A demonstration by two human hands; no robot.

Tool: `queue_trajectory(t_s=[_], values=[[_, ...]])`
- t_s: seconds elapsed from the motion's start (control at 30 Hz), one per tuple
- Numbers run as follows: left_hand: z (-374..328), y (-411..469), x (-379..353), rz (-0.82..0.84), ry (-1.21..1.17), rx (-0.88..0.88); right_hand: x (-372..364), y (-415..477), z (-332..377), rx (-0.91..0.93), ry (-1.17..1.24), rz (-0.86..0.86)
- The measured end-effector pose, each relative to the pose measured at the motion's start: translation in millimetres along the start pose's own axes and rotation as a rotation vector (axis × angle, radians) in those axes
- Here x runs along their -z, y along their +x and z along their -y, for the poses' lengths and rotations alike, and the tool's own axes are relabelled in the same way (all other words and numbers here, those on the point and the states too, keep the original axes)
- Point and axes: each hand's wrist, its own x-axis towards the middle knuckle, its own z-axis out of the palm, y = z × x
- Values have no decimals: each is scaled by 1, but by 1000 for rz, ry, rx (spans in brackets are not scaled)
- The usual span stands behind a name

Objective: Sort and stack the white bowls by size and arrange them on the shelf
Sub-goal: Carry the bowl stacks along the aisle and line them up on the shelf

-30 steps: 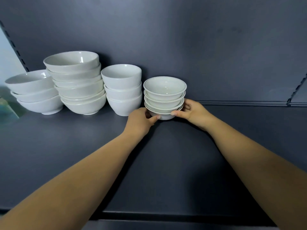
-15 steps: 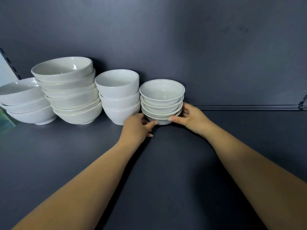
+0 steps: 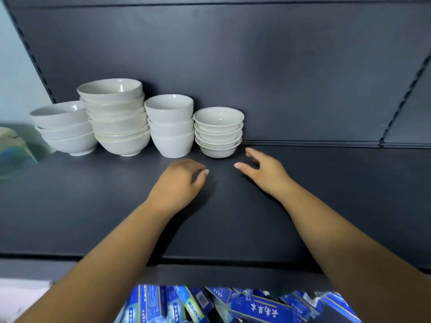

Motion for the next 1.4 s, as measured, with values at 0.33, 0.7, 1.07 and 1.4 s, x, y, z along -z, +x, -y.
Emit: queue_trajectory(t_s=[0.33, 0.7, 1.07, 1.4], values=[[-43, -197, 17, -31, -137, -300, -23, -251, 26, 245, -410, -337], [-88, -385, -48, 424, -362, -441, -76, -560, 1, -423, -623, -348], [-160, -496, -88, 831, -487, -671, -93, -761, 7, -1115, -481, -438], [-284, -499, -174, 909, -389, -855, -48, -856, -45, -1205, -450, -507]])
